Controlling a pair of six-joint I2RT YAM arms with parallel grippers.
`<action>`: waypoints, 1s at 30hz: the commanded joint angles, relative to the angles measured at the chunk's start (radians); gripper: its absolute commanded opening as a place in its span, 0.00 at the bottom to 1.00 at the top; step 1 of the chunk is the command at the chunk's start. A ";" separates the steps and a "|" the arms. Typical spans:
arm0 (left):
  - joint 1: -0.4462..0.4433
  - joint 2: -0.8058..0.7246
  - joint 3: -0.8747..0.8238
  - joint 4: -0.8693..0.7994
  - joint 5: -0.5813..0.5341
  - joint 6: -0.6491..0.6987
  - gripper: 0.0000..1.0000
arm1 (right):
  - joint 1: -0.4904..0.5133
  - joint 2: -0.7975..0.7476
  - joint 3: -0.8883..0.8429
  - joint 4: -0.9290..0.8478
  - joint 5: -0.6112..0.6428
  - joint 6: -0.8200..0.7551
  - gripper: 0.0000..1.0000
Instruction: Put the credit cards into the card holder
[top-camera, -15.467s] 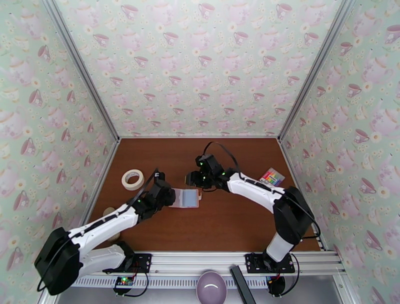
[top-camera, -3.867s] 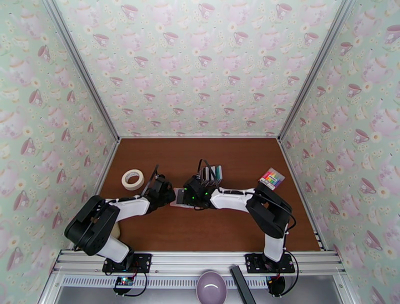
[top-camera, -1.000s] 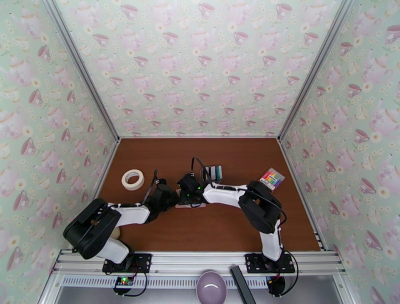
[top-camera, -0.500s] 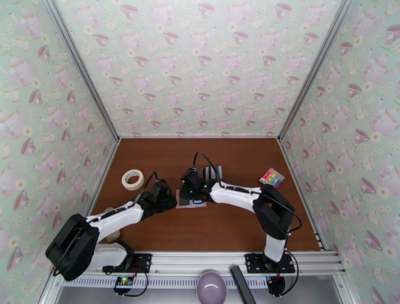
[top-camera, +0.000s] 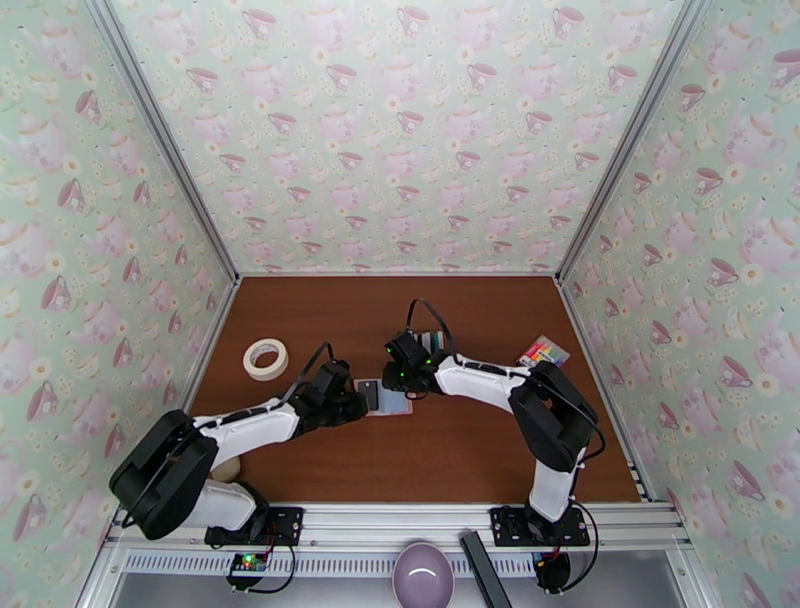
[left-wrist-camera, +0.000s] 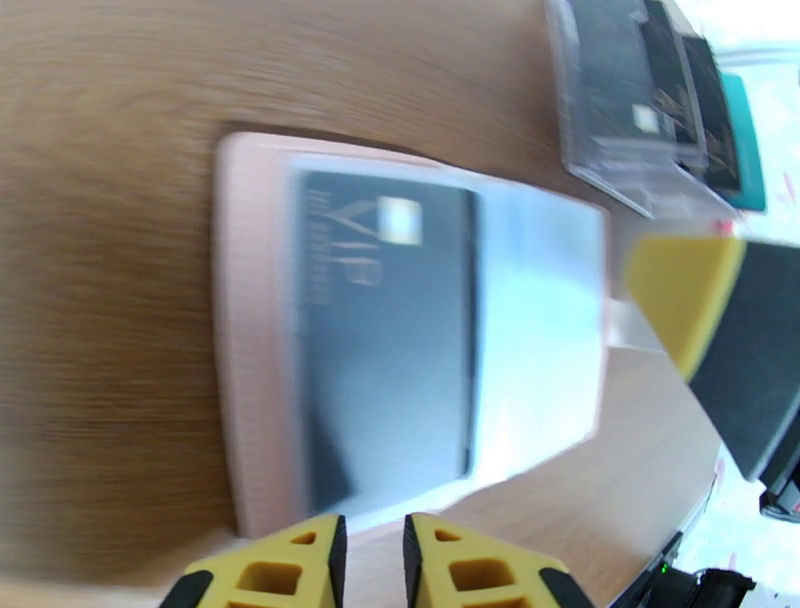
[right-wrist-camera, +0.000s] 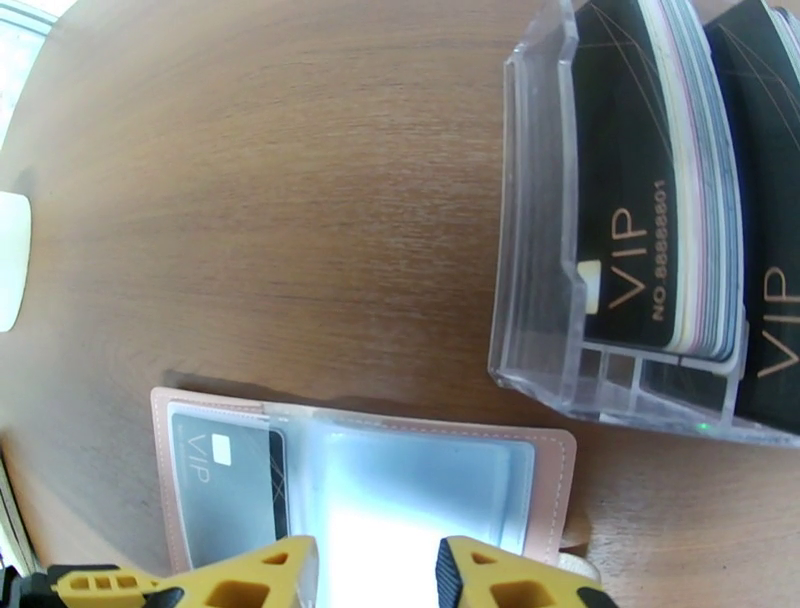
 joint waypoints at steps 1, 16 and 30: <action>-0.012 0.025 0.031 0.036 0.010 0.009 0.23 | -0.006 0.011 0.010 0.000 -0.024 -0.025 0.37; -0.012 0.117 -0.004 0.075 -0.056 0.018 0.24 | -0.025 0.082 0.046 -0.006 -0.029 -0.047 0.36; 0.005 0.128 -0.003 0.063 -0.060 0.017 0.27 | -0.022 0.114 0.028 0.033 -0.111 -0.025 0.35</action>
